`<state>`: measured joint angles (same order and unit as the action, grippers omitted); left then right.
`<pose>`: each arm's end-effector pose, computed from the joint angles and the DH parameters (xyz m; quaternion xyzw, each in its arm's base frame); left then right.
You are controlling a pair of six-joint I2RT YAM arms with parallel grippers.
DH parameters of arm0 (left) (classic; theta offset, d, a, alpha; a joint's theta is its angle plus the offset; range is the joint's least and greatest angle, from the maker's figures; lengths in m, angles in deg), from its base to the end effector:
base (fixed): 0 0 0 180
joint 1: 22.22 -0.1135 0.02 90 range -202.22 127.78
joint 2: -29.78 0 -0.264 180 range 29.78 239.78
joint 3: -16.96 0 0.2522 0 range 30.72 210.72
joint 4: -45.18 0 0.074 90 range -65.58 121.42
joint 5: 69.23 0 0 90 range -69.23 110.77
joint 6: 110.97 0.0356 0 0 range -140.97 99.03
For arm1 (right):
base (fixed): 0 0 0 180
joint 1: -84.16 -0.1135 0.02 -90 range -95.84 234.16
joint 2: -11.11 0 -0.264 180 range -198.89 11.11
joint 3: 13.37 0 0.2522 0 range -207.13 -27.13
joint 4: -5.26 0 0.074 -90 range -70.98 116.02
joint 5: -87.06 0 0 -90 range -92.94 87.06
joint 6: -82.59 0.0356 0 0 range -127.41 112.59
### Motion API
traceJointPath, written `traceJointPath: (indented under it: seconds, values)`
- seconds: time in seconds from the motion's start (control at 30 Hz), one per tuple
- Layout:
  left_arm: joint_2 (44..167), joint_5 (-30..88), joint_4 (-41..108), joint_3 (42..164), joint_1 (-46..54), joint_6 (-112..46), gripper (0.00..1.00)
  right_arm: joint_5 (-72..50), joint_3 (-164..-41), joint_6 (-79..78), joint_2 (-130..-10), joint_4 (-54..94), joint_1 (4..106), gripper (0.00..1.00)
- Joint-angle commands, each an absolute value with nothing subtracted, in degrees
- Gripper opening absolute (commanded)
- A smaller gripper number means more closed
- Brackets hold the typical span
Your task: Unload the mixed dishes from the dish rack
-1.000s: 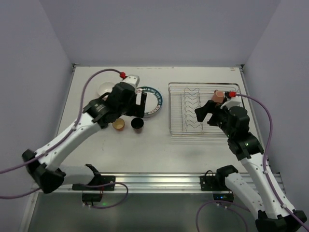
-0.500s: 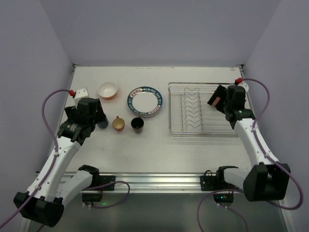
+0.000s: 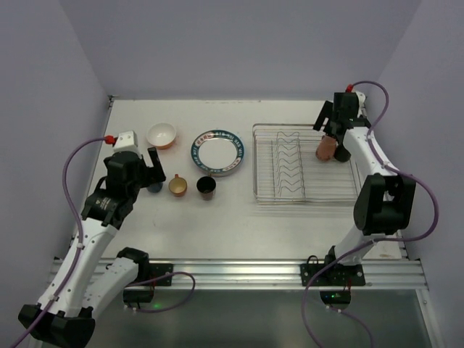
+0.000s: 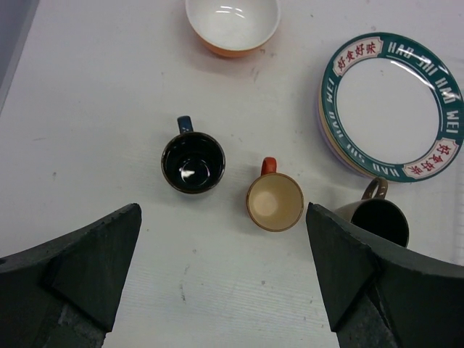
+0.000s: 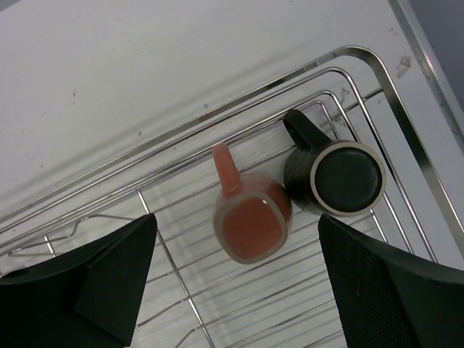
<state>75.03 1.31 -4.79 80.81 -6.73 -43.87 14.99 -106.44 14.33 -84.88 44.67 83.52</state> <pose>0.1622 -0.0326 0.3254 -0.1381 0.8523 -0.0195 0.5042 0.3793 -0.0067 0.2906 0.2273 0.8767 -0.0624 0.4192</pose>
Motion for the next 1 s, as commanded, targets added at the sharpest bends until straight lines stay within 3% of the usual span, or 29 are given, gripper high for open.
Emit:
traceJointPath:
  seconds: [0.0,0.27,0.67,0.73,0.9,0.97]
  values:
    - [73.99,5.91,-1.19,80.29,-6.93,-41.8,1.0,14.55,-111.32,12.11,-88.11,48.2,83.9,0.93]
    - [73.63,8.37,-0.49,79.68,-6.84,-41.36,1.0,12.44,-111.95,11.84,-93.65,49.79,83.9,0.91]
    - [73.55,10.22,0.13,79.15,-4.99,-40.75,1.0,12.96,-113.18,11.14,-98.4,49.61,83.81,0.78]
    - [73.55,10.14,0.13,79.15,-4.82,-40.75,1.0,13.05,-112.83,11.23,-98.14,49.78,83.9,0.71]
    - [73.46,9.78,0.13,79.06,-4.64,-40.75,1.0,12.88,-111.07,11.58,-95.16,49.61,83.81,0.36]
    - [73.46,9.7,0.04,79.06,-4.56,-40.75,1.0,12.26,-110.28,11.67,-92.62,49.09,83.55,0.31]
